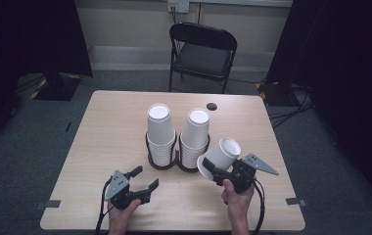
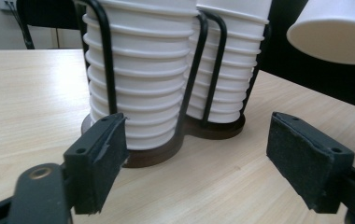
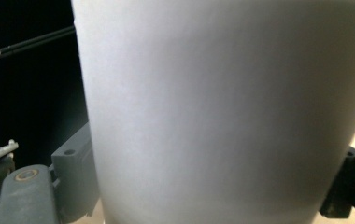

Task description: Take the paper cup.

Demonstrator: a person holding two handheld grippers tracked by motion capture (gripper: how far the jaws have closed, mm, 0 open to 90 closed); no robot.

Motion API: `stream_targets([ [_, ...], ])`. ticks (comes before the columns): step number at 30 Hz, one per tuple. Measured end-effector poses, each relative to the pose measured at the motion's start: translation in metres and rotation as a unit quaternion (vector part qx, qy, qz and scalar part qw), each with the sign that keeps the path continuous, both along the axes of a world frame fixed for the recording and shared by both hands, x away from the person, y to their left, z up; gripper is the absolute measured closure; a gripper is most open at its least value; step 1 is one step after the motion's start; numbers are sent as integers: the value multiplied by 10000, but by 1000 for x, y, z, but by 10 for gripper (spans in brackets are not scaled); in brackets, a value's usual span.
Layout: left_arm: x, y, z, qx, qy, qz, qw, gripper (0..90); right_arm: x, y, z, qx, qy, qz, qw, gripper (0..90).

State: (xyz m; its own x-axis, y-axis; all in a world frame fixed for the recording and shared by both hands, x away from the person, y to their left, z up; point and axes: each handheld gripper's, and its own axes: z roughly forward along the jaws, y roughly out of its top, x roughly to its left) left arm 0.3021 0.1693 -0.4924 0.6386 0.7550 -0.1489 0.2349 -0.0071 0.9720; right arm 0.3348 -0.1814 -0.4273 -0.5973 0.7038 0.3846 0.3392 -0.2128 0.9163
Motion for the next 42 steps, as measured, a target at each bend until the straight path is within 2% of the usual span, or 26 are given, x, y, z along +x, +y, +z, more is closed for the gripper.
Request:
stream_targets([
  [6,0,-7,1,-38,-23,-239,9997,247,-6,9,-12,98,61,134,9998,147],
  [8,0,-9,0,-110,-29,-282,9995,266,-8,11,-17,350,157,229,9990,148],
  [12,-1,-13,-1,-121,-69,-408,9991,275,-10,13,-21,598,196,320,9975,148],
  [19,-1,-20,-1,-128,-178,-458,9987,285,-14,22,-25,706,225,469,9961,148],
  [22,-1,-25,-1,-36,-283,-516,9983,293,-16,30,-29,805,309,580,9946,148],
  [23,0,-27,-2,-82,-272,-541,9981,292,-17,33,-31,881,343,623,9936,148],
  [26,1,-30,-1,-41,-278,-620,9977,287,-18,38,-33,947,370,706,9923,149],
  [29,3,-32,0,-124,-249,-737,9969,288,-19,42,-33,1071,416,802,9901,149],
  [36,3,-36,-1,-153,-339,-814,9960,344,-22,43,-34,1231,561,880,9869,150],
  [40,3,-40,-2,-185,-356,-986,9943,364,-24,45,-34,1309,599,921,9853,150],
  [42,2,-41,-1,-213,-397,-1014,9938,407,-28,46,-34,1341,614,946,9845,150],
])
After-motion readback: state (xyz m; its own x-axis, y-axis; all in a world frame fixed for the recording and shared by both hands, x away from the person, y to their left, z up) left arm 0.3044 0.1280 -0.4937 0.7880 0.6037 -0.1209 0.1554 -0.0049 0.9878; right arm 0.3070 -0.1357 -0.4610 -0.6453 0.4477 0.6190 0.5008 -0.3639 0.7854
